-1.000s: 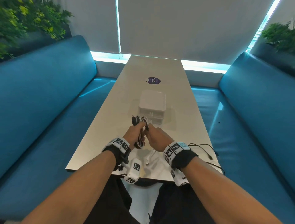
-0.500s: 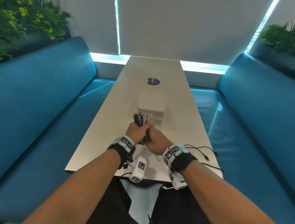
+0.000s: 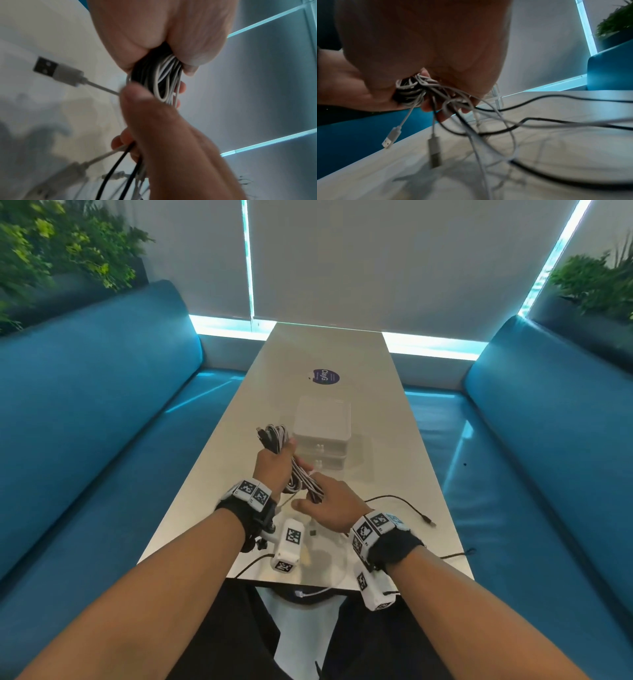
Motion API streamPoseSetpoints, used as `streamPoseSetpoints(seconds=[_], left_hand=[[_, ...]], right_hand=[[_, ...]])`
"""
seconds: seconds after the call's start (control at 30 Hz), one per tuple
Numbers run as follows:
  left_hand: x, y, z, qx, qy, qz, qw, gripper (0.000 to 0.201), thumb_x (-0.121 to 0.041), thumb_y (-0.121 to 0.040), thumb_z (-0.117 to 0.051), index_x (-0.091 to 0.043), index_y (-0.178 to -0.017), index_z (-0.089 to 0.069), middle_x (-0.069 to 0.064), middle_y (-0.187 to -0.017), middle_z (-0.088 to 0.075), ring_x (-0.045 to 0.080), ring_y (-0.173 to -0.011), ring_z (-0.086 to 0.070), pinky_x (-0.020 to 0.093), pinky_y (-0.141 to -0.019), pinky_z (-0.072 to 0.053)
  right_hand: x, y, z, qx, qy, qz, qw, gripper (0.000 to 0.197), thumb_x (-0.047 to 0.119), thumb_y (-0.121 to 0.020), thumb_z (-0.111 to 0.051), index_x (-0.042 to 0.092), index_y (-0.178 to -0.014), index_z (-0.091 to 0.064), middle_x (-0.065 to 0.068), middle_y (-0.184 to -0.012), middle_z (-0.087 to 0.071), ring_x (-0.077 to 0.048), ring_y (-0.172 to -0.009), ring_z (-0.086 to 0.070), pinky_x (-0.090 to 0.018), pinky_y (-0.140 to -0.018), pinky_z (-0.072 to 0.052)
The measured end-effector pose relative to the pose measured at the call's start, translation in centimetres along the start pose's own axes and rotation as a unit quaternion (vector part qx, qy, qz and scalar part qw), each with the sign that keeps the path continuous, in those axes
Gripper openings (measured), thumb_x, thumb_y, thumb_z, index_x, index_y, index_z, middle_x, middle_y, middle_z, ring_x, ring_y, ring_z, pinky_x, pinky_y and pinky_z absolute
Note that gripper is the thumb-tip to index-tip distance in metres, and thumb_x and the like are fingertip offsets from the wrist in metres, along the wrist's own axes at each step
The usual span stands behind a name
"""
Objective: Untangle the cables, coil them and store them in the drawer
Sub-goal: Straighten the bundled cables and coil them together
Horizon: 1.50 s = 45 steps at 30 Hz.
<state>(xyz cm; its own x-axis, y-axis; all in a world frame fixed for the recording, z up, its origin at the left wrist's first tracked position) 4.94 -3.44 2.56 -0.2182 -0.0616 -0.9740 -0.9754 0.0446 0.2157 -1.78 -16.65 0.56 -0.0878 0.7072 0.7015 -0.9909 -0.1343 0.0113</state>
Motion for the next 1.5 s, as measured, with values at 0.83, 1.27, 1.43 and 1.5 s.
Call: streamPoseSetpoints(seconds=[0.83, 1.27, 1.43, 1.5], left_hand=[[-0.7, -0.9, 0.7, 0.049, -0.160, -0.042, 0.985, 0.038, -0.030, -0.093, -0.065, -0.015, -0.064, -0.046, 0.004, -0.049, -0.037, 0.020, -0.037, -0.032, 0.024, -0.042, -0.030], [0.0, 0.3, 1.1, 0.215, -0.468, -0.137, 0.846, 0.041, -0.054, -0.068, -0.083, -0.022, -0.076, -0.058, -0.007, -0.067, -0.061, 0.012, -0.060, -0.057, 0.024, -0.056, -0.041], [0.3, 1.3, 0.9, 0.303, -0.509, -0.121, 0.797, 0.051, -0.047, -0.055, -0.091, -0.027, -0.093, -0.064, -0.010, -0.084, -0.072, 0.007, -0.076, -0.068, 0.027, -0.074, -0.057], [0.1, 1.2, 0.9, 0.296, -0.530, -0.121, 0.786, 0.049, -0.042, -0.057, -0.090, -0.026, -0.094, -0.063, -0.010, -0.082, -0.070, 0.011, -0.073, -0.067, 0.023, -0.066, -0.053]], right_hand=[[-0.4, -0.9, -1.5, 0.101, 0.154, -0.013, 0.983, 0.030, 0.047, -0.095, -0.050, 0.020, -0.083, -0.058, -0.004, -0.082, -0.063, -0.026, -0.079, -0.058, -0.035, -0.068, -0.043], [-1.6, -0.5, 0.6, 0.124, 0.178, -0.017, 0.976, 0.029, 0.042, -0.090, -0.063, 0.026, -0.114, -0.066, -0.003, -0.108, -0.071, -0.024, -0.098, -0.065, -0.036, -0.085, -0.050], [-1.5, -0.5, 0.7, 0.135, 0.188, -0.025, 0.973, 0.032, 0.038, -0.088, -0.062, 0.023, -0.116, -0.067, -0.006, -0.110, -0.071, -0.026, -0.099, -0.065, -0.039, -0.088, -0.053], [-1.6, -0.6, 0.6, 0.135, 0.179, -0.028, 0.974, 0.032, 0.038, -0.087, -0.065, 0.020, -0.113, -0.069, -0.005, -0.109, -0.071, -0.025, -0.099, -0.065, -0.038, -0.088, -0.053]])
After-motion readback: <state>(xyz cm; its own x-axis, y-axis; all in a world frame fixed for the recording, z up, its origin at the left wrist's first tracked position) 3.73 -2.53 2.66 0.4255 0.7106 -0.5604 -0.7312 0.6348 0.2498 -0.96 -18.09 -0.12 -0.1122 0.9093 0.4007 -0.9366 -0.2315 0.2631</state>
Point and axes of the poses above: each hand's wrist, its own y-axis away from the middle knuckle, its own z-axis out of the back of the hand, x = y × z, the point moved 1 cm from there along -y, towards the middle knuckle
